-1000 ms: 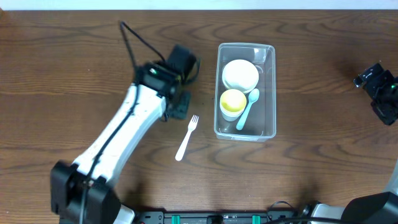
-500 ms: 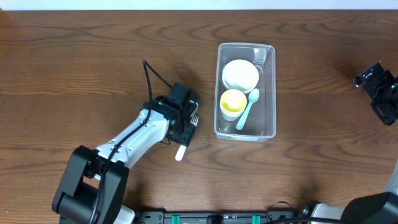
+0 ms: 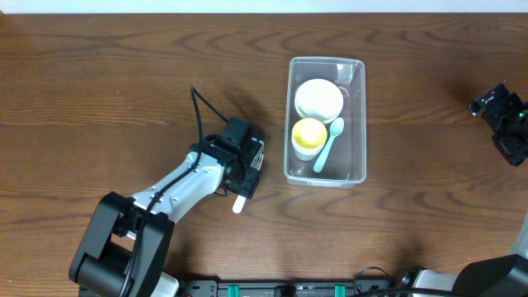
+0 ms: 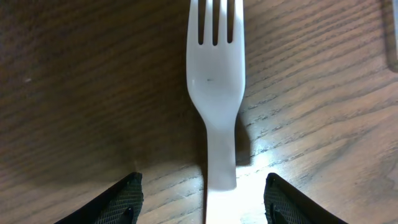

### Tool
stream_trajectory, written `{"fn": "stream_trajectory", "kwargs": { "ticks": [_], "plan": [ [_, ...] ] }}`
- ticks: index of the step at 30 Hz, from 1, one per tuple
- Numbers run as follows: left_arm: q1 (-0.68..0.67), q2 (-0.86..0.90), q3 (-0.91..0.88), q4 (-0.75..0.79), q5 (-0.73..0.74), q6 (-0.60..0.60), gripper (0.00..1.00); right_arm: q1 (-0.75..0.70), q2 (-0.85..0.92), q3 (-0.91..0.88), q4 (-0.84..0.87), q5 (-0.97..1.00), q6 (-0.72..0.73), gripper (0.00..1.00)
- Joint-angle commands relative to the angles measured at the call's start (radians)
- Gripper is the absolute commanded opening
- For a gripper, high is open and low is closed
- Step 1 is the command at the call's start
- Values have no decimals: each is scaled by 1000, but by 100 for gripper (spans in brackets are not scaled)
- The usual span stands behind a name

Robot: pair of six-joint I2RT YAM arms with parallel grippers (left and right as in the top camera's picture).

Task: Pack container
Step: 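Lower left gripper onto the white fork and grasp its handle, then carry the white fork into the container beside the spoon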

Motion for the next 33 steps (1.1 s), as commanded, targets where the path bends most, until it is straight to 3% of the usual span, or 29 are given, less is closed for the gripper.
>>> {"fn": "stream_trajectory", "kwargs": {
  "ticks": [1, 17, 24, 33],
  "plan": [
    [-18, -11, 0, 3, 10, 0, 63, -5, 2, 3, 0, -1, 7, 99],
    [-84, 74, -1, 41, 4, -5, 55, -5, 2, 3, 0, -1, 7, 99],
    [-84, 169, 2, 65, -27, -7, 38, -5, 2, 3, 0, -1, 7, 99],
    [-81, 39, 88, -76, -131, -78, 15, -5, 2, 3, 0, -1, 7, 99]
  ]
}}
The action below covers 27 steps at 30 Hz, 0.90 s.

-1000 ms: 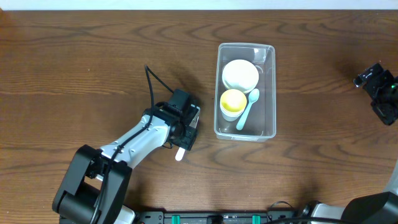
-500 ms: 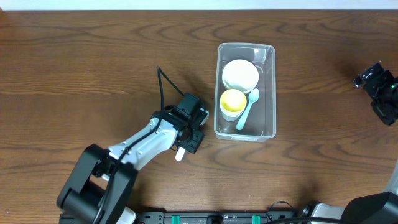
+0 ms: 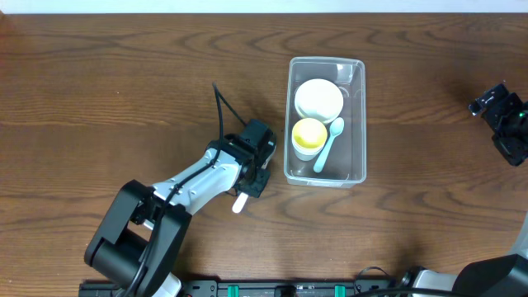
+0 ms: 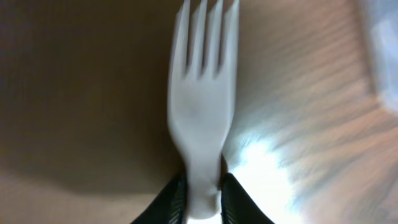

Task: Pack container
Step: 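Carry the white fork into the container beside the spoon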

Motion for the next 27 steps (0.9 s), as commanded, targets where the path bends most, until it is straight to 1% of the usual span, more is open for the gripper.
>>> {"fn": "stream_trajectory", "kwargs": {
  "ticks": [1, 4, 7, 9, 12, 13, 15, 16, 18, 19, 21, 23, 25, 27],
  "plan": [
    [3, -70, 41, -71, -95, -46, 13, -5, 2, 3, 0, -1, 7, 99],
    [2, -153, 100, -149, -142, -47, 10, -5, 2, 3, 0, -1, 7, 99],
    [2, -233, 178, -214, -143, -47, 9, -5, 2, 3, 0, -1, 7, 99],
    [-3, -277, 229, -248, -142, -52, 6, -5, 2, 3, 0, -1, 7, 99],
    [-28, -332, 302, -265, -129, -89, 6, -5, 2, 3, 0, -1, 7, 99],
    [-42, -346, 326, -257, -119, -124, 6, -5, 2, 3, 0, -1, 7, 99],
    [-70, -360, 361, -226, -106, -227, 6, -5, 2, 3, 0, -1, 7, 99],
    [-87, -360, 374, -198, -99, -309, 5, -5, 2, 3, 0, -1, 7, 99],
    [-113, -357, 378, -112, -36, -432, 6, -5, 2, 3, 0, -1, 7, 99],
    [-127, -348, 378, -54, 5, -470, 6, -5, 2, 3, 0, -1, 7, 99],
    [-155, -322, 378, 51, 55, -507, 6, -5, 2, 3, 0, -1, 7, 99],
    [-183, -287, 379, 130, 61, -521, 6, -5, 2, 3, 0, -1, 7, 99],
    [-208, -240, 388, 169, 61, -521, 6, -5, 2, 3, 0, -1, 7, 99],
    [-229, -177, 409, 167, 62, -520, 6, -5, 2, 3, 0, -1, 7, 99]
  ]
}}
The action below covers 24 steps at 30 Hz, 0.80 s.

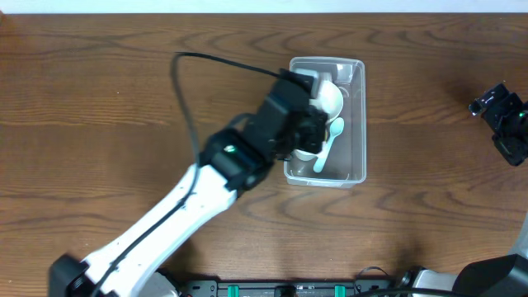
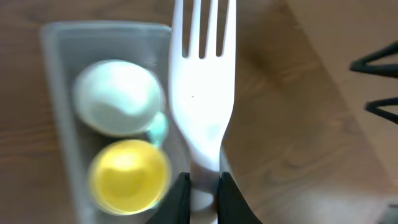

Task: Pack container
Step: 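Carry the white fork into the container beside the spoon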

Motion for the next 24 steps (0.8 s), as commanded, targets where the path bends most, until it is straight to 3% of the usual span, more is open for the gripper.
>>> {"fn": "stream_trajectory", "kwargs": {
  "ticks": [1, 13, 24],
  "plan": [
    [-35, 108, 40, -5, 39, -49, 6, -5, 2, 3, 0, -1, 7, 99],
    [-93, 378, 77, -19, 42, 3, 6, -5, 2, 3, 0, -1, 7, 99],
    [-93, 421, 99, 27, 43, -5, 6, -5, 2, 3, 0, -1, 7, 99]
  ]
}}
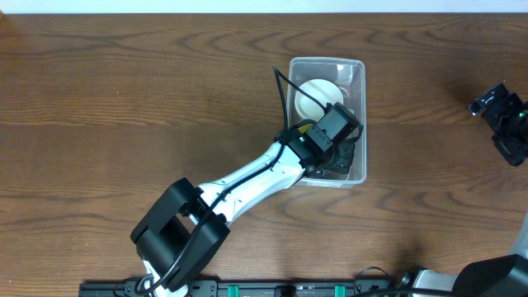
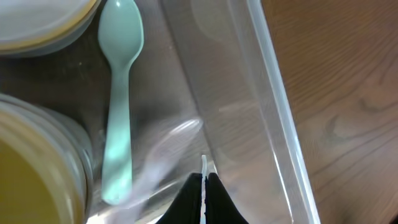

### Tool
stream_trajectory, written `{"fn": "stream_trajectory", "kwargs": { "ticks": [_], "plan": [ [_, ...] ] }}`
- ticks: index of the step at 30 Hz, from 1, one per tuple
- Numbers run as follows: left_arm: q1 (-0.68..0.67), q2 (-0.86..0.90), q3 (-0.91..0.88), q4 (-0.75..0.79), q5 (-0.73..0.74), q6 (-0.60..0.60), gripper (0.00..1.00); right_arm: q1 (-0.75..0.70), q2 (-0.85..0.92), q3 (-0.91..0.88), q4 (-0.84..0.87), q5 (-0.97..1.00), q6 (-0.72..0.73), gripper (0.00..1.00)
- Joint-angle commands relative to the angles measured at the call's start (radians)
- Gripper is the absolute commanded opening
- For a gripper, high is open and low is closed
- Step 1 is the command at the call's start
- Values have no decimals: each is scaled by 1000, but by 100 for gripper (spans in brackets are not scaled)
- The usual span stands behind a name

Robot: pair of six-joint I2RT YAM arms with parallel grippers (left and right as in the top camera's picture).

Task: Pack container
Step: 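Carry the white fork into the container beside the spoon, then release the fork and lift left gripper out of the container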

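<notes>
The clear plastic container (image 1: 326, 60) holds a white bowl (image 1: 312, 92), a yellow cup (image 2: 28, 168) and a mint-green spoon (image 2: 118, 106). My left gripper (image 1: 340, 155) is down inside the container's near right part, beside its wall (image 2: 280, 118). In the left wrist view this gripper (image 2: 204, 186) is shut, with only a thin white sliver of the fork (image 2: 204, 165) showing between its fingers. A blurred pale shape lies beside the spoon. My right gripper (image 1: 495, 124) rests far to the right, its fingers apart and nothing in them.
The container stands on a dark wooden table (image 1: 124, 99). The left arm's white link (image 1: 247, 177) and its cable (image 1: 285, 95) stretch over the container's left wall. The bowl and cup fill the container's left side.
My left gripper has gone from above the container down into its near right part. The fork, seen flat from above before, now shows only as a thin edge between the fingers.
The white fork lay on the table left of the container with my left gripper open around its handle. The gripper then shut on the handle. Later it held the fork above the container, and now it is inside it. The right arm stayed still.
</notes>
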Motion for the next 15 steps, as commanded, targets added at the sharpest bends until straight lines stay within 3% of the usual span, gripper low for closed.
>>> {"fn": "stream_trajectory", "kwargs": {
  "ticks": [1, 10, 15],
  "plan": [
    [5, 1, 50, 5, -5, 10, 6, -5, 2, 3, 0, -1, 7, 99],
    [3, -9, 132, -32, 81, 10, 6, -5, 2, 3, 0, -1, 7, 99],
    [9, -45, 288, -304, 34, 116, 9, -5, 2, 3, 0, -1, 7, 99]
  ]
}}
